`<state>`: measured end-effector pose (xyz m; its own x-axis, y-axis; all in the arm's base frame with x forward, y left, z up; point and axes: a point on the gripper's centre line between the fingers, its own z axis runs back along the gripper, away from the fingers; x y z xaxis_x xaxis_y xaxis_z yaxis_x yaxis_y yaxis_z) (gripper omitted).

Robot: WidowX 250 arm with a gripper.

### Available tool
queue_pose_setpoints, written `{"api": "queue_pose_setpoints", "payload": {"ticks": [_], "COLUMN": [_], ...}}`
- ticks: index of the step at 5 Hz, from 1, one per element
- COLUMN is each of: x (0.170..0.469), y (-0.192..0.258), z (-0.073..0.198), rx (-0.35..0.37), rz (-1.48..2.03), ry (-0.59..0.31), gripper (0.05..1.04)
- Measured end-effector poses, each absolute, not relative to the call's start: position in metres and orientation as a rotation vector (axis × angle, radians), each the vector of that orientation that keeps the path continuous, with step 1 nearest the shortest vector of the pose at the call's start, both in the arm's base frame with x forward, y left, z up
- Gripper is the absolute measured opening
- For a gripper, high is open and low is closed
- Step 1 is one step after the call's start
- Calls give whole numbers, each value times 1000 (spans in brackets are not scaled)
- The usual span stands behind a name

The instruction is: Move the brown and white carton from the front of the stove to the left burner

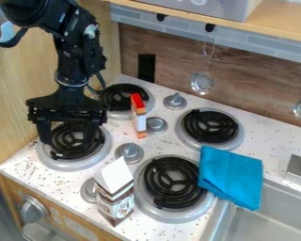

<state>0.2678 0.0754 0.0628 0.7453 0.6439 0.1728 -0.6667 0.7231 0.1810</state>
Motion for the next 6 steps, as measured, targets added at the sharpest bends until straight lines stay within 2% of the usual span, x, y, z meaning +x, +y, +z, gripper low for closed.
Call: {"api": "queue_pose_setpoints", "payload": {"ticks": [1,2,3,4,5,6], "x": [264,261,263,263,262,270], "y": [74,71,69,65,49,36], "z": [56,76,111,135,141,119], "rx": [240,207,177,43,-57,-113], "rz": [725,726,708,617,381,163], "ry": [-75,-96,-181,-148,-58,-5], "gripper": [1001,1001,1001,1001,1001,1001]}}
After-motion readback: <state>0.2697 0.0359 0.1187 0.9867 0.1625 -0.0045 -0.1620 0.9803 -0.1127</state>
